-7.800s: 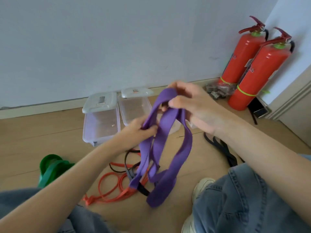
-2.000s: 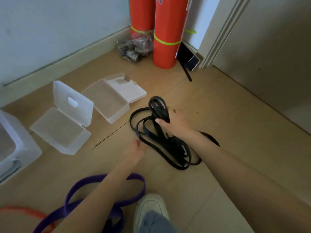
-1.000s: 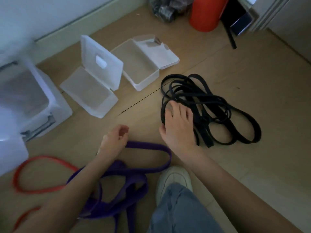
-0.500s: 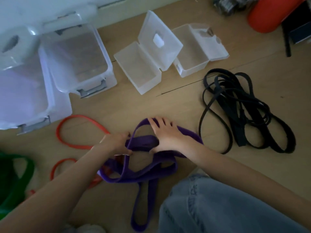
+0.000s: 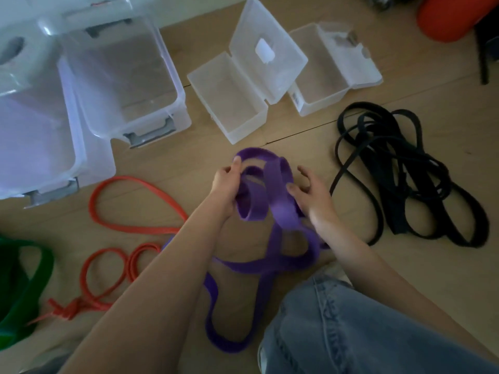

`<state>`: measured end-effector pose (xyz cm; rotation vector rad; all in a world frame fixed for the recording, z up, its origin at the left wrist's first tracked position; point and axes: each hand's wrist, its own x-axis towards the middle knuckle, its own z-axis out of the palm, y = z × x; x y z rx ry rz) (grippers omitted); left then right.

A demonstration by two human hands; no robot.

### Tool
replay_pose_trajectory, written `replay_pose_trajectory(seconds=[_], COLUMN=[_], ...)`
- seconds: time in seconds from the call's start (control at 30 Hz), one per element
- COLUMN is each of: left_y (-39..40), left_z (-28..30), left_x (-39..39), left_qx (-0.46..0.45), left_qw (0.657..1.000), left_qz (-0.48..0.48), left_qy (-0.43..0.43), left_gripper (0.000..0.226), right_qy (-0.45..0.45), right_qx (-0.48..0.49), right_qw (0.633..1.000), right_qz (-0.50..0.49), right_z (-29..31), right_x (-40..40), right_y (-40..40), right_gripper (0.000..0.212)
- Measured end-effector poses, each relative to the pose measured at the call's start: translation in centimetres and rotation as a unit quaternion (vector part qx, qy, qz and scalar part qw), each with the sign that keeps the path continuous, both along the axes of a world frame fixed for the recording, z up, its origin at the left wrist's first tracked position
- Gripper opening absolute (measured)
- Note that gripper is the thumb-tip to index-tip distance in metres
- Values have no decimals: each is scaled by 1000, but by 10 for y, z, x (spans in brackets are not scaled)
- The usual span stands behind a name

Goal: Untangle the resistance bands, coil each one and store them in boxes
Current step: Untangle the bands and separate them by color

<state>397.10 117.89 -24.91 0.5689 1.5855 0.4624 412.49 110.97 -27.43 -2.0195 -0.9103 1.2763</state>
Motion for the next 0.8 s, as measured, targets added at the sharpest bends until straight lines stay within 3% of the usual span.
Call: replay_pose_trajectory(seconds=[0.07,0.1,0.17,0.27,0.37,0.43,0.5,0.53,0.6,0.67,0.8], left_y=[3,-1,-22,-63,-78,-84,-90,-90,-85,-75,-55], left_z=[-13,-15,-12,-4,8,15,18,19,25,34,59], left_x=[-23,-36,-54,-67,-86,-103,-114,-116,-114,-108,-82], left_qx=[20,28,44,71,138,116,105,127,186,237,476], left_qw=[982,966,929,895,787,713,589,552,561,573,520], left_qz=[-104,-158,-301,-388,-525,-606,-682,-688,-656,-647,-630], left_qy=[160,200,213,207,293,333,421,454,469,444,327], left_gripper=[51,53,50,66,99,107,88,69,38,30,32], right_qy=[-8,-48,-119,-167,-214,-218,-240,-258,-288,-317,-341], right_qx=[4,-2,-38,-74,-127,-129,-88,-67,-41,-42,-32], right_qw=[1000,997,977,953,925,919,918,915,910,899,903], right_qz=[2,58,172,241,288,303,303,302,296,300,259], right_z=[-1,-2,-7,-9,-4,0,0,-1,-2,0,11], right_x=[3,3,0,-6,-1,-10,-30,-41,-54,-49,-10], right_y=[6,8,6,2,-2,-7,-17,-22,-27,-26,-28], right_gripper=[55,58,71,88,105,116,114,108,98,93,87])
